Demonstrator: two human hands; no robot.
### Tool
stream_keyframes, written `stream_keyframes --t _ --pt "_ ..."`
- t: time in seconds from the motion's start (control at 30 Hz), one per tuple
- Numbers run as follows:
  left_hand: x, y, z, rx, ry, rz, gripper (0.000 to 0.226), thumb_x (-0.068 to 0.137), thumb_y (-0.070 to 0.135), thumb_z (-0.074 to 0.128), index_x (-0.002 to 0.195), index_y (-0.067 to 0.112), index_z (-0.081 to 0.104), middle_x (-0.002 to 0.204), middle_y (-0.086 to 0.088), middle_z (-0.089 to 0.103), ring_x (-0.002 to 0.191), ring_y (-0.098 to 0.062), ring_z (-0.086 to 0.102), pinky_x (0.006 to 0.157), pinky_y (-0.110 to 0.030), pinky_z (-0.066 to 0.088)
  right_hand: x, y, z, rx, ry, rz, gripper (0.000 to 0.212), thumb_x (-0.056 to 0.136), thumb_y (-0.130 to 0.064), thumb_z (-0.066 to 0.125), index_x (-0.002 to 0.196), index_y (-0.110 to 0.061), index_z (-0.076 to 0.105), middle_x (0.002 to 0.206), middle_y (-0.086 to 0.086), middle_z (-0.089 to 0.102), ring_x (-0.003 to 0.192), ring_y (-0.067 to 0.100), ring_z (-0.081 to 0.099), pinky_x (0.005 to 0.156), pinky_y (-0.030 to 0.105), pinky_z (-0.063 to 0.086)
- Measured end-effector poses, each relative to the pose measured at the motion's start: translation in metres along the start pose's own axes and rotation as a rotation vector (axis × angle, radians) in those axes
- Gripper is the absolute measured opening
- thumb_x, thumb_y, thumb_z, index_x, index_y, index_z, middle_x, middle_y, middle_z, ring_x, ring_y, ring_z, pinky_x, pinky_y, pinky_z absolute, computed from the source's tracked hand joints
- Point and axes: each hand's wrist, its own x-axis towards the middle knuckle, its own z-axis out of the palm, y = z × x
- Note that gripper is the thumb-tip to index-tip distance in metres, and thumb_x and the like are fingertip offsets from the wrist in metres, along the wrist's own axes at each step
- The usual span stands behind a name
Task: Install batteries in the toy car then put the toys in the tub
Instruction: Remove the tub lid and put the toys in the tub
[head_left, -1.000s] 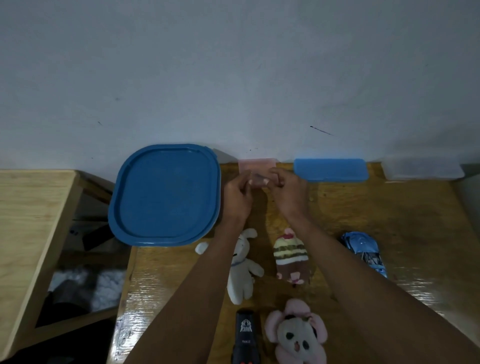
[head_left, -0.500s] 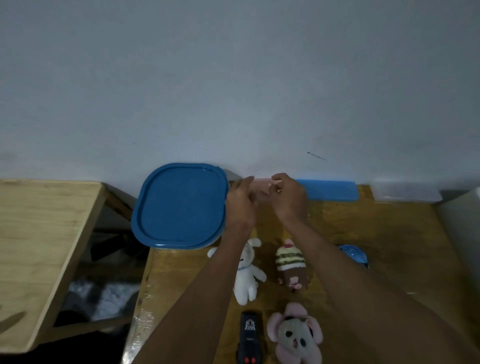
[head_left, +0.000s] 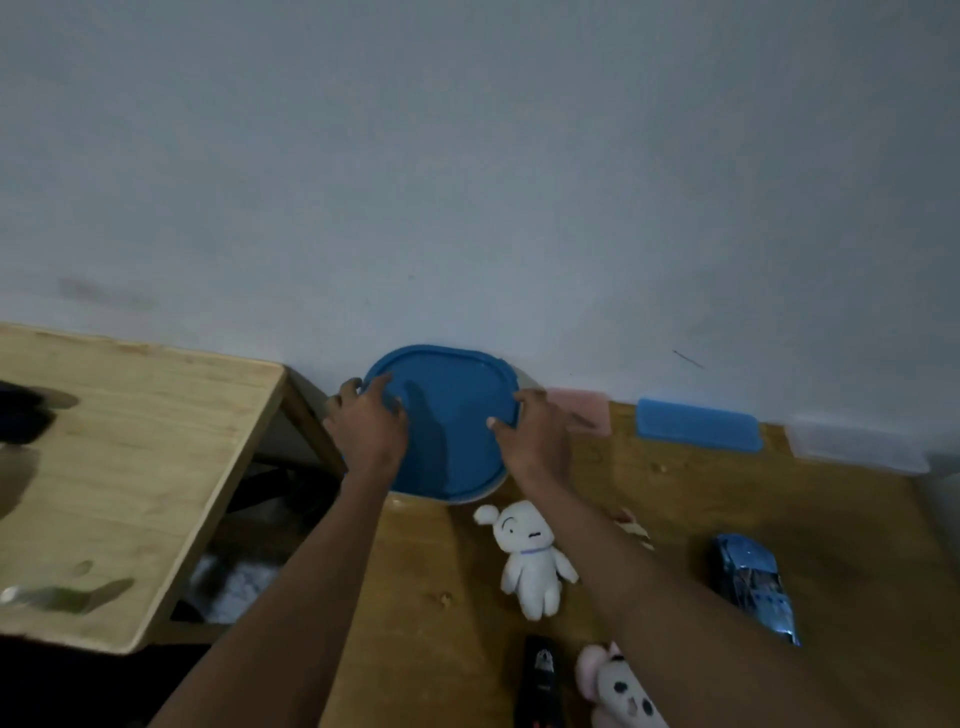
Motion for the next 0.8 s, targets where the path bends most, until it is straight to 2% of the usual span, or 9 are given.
stream_keyframes --t 0.1,0.2,0.3,0.43,0.53,0.67,0.8 --pt "0.011 -0.026 0.006 -0.049 -0.065 0.004 0.036 0.098 0.019 0.057 0.133 0.025 0.064 0.132 -0.013 0.061 0.115 -0.037 0.056 0.097 -0.051 0.051 -0.001 -0.002 0.01 -0.032 0.033 0.028 0.043 0.086 -0.03 0.075 0.126 -0.023 0.059 0.117 -0.002 0.065 0.101 0.021 0.065 0.081 0.037 0.059" --pt "0.013 -0.035 0.008 -0.161 -0.059 0.004 0.037 0.095 0.005 0.057 0.127 0.019 0.069 0.117 -0.016 0.068 0.101 -0.032 0.064 0.09 -0.046 0.058 -0.002 -0.004 0.015 -0.082 0.075 0.043 0.035 0.088 -0.026 0.073 0.121 -0.023 0.064 0.108 -0.003 0.068 0.094 0.021 0.068 0.074 0.036 0.06" --pt "0.014 -0.035 0.007 -0.178 -0.051 -0.036 0.041 0.095 0.002 0.055 0.13 0.019 0.068 0.118 -0.019 0.065 0.106 -0.032 0.059 0.096 -0.046 0.055 -0.005 -0.006 0.013 -0.128 0.087 0.055 0.028 0.09 -0.018 0.068 0.118 -0.023 0.066 0.101 -0.002 0.069 0.089 0.022 0.067 0.068 0.036 0.059" --pt "0.007 -0.033 0.003 -0.181 -0.043 -0.02 0.041 0.096 -0.001 0.054 0.132 0.015 0.066 0.123 -0.019 0.063 0.114 -0.034 0.053 0.1 -0.047 0.052 -0.009 -0.011 0.009 -0.119 0.093 0.045 0.038 0.09 -0.016 0.067 0.128 -0.022 0.064 0.11 0.0 0.069 0.093 0.022 0.067 0.073 0.038 0.061" --pt "0.0 -0.032 -0.006 -0.181 0.002 0.018 0.042 0.094 -0.005 0.056 0.131 0.012 0.066 0.123 -0.017 0.065 0.117 -0.035 0.054 0.101 -0.048 0.052 -0.013 -0.018 0.002 -0.098 0.103 0.019 0.046 0.09 -0.017 0.067 0.136 -0.023 0.06 0.117 0.0 0.068 0.098 0.022 0.066 0.077 0.037 0.06" --pt "-0.01 -0.034 -0.021 -0.214 0.045 0.031 0.044 0.092 -0.008 0.056 0.13 0.011 0.067 0.12 -0.017 0.067 0.11 -0.036 0.059 0.097 -0.049 0.055 -0.025 -0.027 -0.012 -0.096 0.111 -0.015 0.049 0.09 -0.017 0.065 0.137 -0.025 0.058 0.115 0.0 0.067 0.095 0.022 0.066 0.073 0.037 0.06" --pt "-0.034 -0.039 -0.042 -0.184 0.1 0.06 0.046 0.09 -0.008 0.055 0.131 0.011 0.066 0.124 -0.014 0.067 0.116 -0.035 0.053 0.1 -0.049 0.052 -0.049 -0.031 -0.025 -0.07 0.091 -0.044 0.046 0.089 -0.019 0.064 0.134 -0.025 0.058 0.119 0.001 0.064 0.096 0.022 0.064 0.072 0.037 0.06"
